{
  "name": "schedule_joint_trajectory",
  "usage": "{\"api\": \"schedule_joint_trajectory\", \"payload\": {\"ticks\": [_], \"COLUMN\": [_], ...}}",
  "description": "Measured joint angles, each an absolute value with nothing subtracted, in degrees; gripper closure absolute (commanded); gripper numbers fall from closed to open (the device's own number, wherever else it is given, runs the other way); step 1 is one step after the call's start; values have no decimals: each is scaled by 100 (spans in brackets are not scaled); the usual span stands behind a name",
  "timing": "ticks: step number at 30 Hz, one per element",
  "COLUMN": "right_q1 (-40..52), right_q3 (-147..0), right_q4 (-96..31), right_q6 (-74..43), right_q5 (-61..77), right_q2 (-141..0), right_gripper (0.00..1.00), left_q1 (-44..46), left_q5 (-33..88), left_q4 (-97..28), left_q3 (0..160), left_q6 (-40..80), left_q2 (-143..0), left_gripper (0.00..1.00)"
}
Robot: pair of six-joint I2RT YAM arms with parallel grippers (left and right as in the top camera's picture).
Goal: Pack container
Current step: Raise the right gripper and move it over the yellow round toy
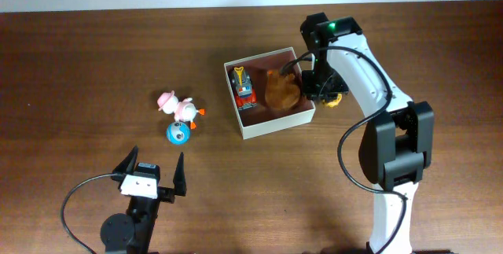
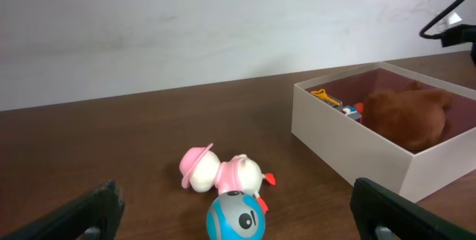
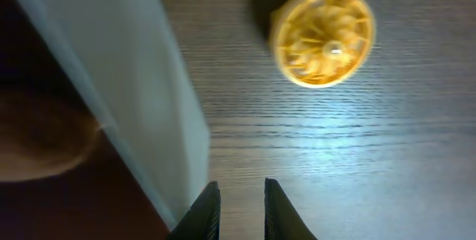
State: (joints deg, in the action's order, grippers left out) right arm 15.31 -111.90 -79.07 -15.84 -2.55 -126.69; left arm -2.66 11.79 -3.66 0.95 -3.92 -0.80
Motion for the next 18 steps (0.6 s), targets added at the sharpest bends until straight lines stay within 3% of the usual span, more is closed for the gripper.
{"api": "schedule_joint_trajectory", "payload": {"ticks": [18], "right_q1": [1824], "right_q3": [-11190], "right_q4": [-7738], "right_q6": [-1627], "right_q5": [392], "right_q2": [-12669], "right_gripper": [84], "left_q1": [-266], "left_q5": [1179], "left_q4": [-366], "left_q3": [95], "left_q6": [-392], "left_q2": [-80], "left_gripper": [0]}}
